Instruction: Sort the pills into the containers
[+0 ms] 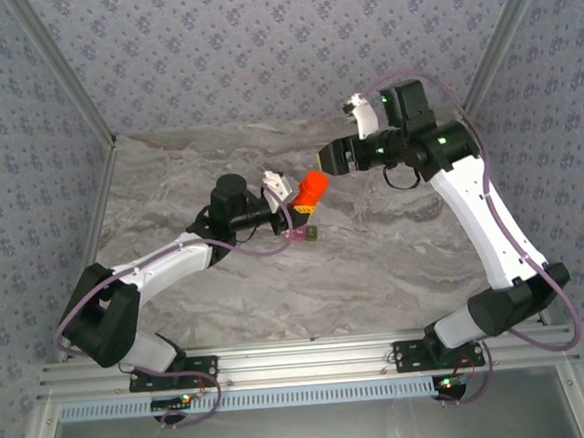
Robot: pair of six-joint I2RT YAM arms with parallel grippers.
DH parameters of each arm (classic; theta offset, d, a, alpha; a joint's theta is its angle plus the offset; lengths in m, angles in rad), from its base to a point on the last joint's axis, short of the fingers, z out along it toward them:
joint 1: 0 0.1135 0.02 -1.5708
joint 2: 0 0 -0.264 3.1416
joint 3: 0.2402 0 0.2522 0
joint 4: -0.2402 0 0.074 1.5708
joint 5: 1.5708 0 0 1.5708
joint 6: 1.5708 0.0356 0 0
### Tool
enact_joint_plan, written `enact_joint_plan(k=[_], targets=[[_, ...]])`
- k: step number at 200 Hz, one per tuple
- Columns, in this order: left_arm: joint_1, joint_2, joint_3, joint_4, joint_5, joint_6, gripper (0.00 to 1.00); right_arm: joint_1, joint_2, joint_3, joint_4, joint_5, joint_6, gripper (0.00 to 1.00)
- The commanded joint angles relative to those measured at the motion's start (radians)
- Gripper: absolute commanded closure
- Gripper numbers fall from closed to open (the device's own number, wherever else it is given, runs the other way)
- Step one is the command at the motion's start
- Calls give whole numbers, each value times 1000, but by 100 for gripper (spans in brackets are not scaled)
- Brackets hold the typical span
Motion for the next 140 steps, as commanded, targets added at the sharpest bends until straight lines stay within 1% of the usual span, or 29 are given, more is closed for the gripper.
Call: enact_joint_plan(k=[1, 30, 47, 66, 86, 118, 140], targets=[[0, -29, 40, 39, 31, 13, 100, 28, 67, 58, -126, -34, -179, 24], [2, -31, 40, 39, 32, 10, 100, 65, 121, 100, -173, 24, -210, 23], [2, -35, 38, 39, 31, 10, 100, 68, 136, 96, -179, 30, -212, 24], [1, -37, 35, 36, 29, 10, 100, 71, 145, 93, -176, 24, -208, 28], [1, -39, 33, 38, 28, 11, 100, 71, 151, 87, -174, 13, -199, 33], [1, -38, 34, 40, 27, 10, 100, 70, 158, 77, -172, 1, -172, 50], [1, -38, 34, 42, 25, 12, 100, 76, 164, 64, -162, 9, -78, 58]])
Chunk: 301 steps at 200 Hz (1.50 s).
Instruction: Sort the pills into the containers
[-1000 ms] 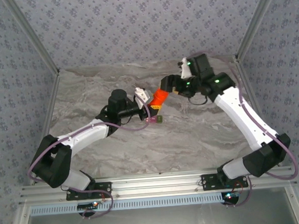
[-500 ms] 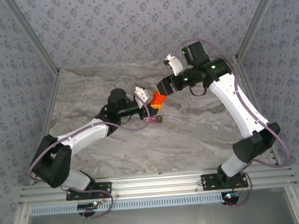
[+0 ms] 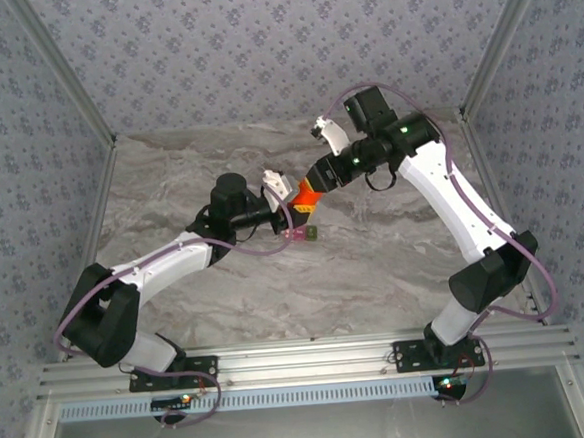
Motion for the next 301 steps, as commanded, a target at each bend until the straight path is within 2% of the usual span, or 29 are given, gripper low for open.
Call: enact_joint_plan(k=[1, 7, 18, 26, 42, 54, 77, 87, 122, 136, 151, 183, 206, 251, 271, 290, 301], targets=[[0, -38, 28, 54, 25, 12, 100, 3, 20, -2, -16, 13, 94, 59], [0, -38, 28, 55, 25, 12, 100, 15, 18, -17, -8, 46, 178, 61], [0, -36, 28, 56, 23, 13, 100, 31, 24, -27, -23, 131, 311, 71], [1, -35, 29, 56, 22, 13, 100, 42, 13, -49, -20, 160, 360, 70], [0, -30, 31, 59, 23, 13, 100, 57, -78, -196, 173, 162, 590, 70], [1, -30, 31, 56, 20, 14, 100, 54, -117, -243, 250, 166, 659, 66], [1, -33, 31, 51, 21, 15, 100, 41, -117, -219, 249, 151, 616, 46], [0, -33, 31, 48, 21, 17, 100, 31, -104, -194, 224, 134, 581, 41], [0, -34, 32, 48, 23, 19, 100, 20, -95, -179, 210, 101, 504, 38], [0, -33, 34, 51, 24, 18, 100, 11, -92, -185, 213, 92, 503, 38], [1, -31, 36, 53, 24, 16, 100, 10, -91, -204, 228, 88, 504, 33], [1, -32, 38, 52, 24, 15, 100, 9, -86, -256, 285, 51, 520, 33], [1, -33, 37, 49, 24, 15, 100, 10, -85, -288, 318, 36, 530, 35], [0, -29, 42, 39, 14, 11, 100, 1, -115, -338, 349, 27, 557, 60], [-1, -26, 43, 38, -3, 9, 100, -15, -134, -369, 383, 30, 586, 63], [0, -19, 52, 26, -20, 1, 88, -21, -147, -392, 396, 52, 592, 67], [-3, -17, 57, 20, -29, -3, 76, -33, -153, -408, 400, 64, 597, 69]])
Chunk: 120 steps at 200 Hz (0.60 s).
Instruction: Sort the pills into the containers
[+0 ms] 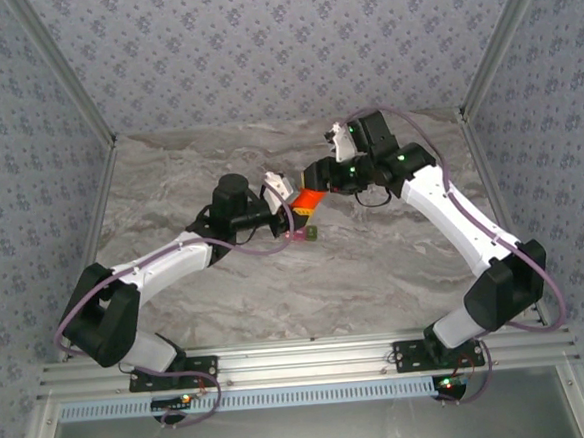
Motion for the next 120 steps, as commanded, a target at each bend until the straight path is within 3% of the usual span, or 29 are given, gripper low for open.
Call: enact_joint_plan(k=[1, 12, 39, 86, 109, 120], targets=[[-5, -16, 56, 85, -11, -4, 75, -34, -21, -45, -3, 63, 44, 69], [-5, -12, 57, 85, -27, -11, 62, -49, -29, -62, 2, 77, 47, 70], [-6, -5, 57, 89, -38, -11, 43, -95, -55, -99, -1, 125, 29, 71], [-8, 1, 51, 100, -46, -18, 27, -189, -100, -164, -23, 239, -24, 72], [-10, -9, 46, 102, -72, -34, 22, -206, -115, -211, -19, 399, -81, 72], [-11, -18, 43, 102, -97, -46, 14, -206, -117, -241, 1, 484, -108, 72]])
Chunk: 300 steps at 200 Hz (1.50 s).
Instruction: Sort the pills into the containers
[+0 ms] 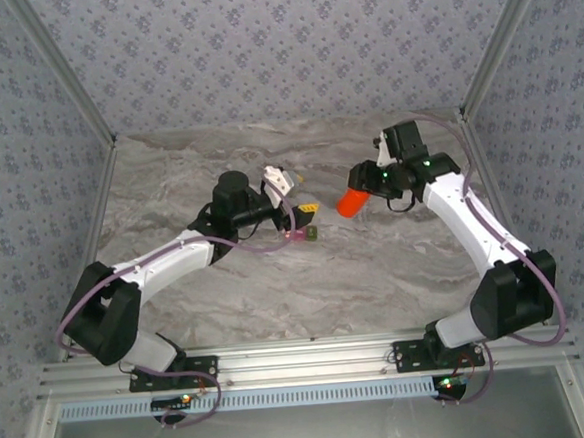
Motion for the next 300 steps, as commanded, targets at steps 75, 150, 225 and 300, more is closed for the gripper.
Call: enact_joint_plan(k=[75, 150, 225, 300], targets=[[-1, -110, 34, -128, -361, -137, 0, -6, 38, -194, 172, 497, -134, 73], [92, -158, 44, -304, -546, -357, 0, 16, 86, -285, 248, 534, -102, 69], [102, -170, 31, -326, -582, -386, 0, -12, 43, -340, 221, 493, -68, 43], [108, -129, 92, -401, -612, -406, 0, -78, -1, -283, 194, 387, -105, 20]])
